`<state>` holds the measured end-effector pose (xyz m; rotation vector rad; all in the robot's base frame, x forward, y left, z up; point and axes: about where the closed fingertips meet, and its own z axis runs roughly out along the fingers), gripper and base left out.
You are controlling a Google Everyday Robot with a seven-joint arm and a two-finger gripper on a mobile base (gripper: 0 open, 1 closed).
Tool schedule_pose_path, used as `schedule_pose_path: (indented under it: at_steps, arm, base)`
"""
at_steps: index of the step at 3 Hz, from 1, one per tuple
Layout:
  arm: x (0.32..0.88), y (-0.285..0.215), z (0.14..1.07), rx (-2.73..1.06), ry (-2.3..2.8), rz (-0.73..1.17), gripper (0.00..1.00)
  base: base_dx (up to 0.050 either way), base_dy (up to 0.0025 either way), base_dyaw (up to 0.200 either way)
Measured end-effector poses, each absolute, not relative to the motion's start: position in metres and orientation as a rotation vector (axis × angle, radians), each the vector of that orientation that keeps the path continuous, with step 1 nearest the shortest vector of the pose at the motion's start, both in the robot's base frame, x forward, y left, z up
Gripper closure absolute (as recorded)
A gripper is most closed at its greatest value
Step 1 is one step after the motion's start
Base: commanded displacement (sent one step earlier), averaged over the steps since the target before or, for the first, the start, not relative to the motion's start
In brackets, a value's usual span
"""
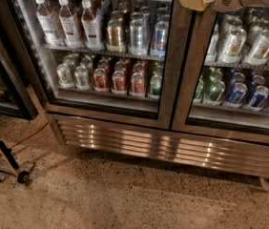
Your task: Open left fridge door
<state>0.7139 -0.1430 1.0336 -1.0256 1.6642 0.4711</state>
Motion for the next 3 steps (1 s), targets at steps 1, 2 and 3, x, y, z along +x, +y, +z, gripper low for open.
schedule_pose_path:
  at_steps: [1, 2, 3]
  arm:
    - [0.7138, -0.1438, 1.0342, -1.027, 1.665, 0.469, 1.00]
    - [0.7110, -0.1432, 1.0403, -1.031, 1.649, 0.474, 1.00]
    - [0.7115, -0.1426, 1.0416, -1.037, 1.643, 0.478, 1.00]
  base:
    - [0.000, 0.00000, 0.000]
    - [0.000, 0.00000, 0.000]
    - [0.000, 0.00000, 0.000]
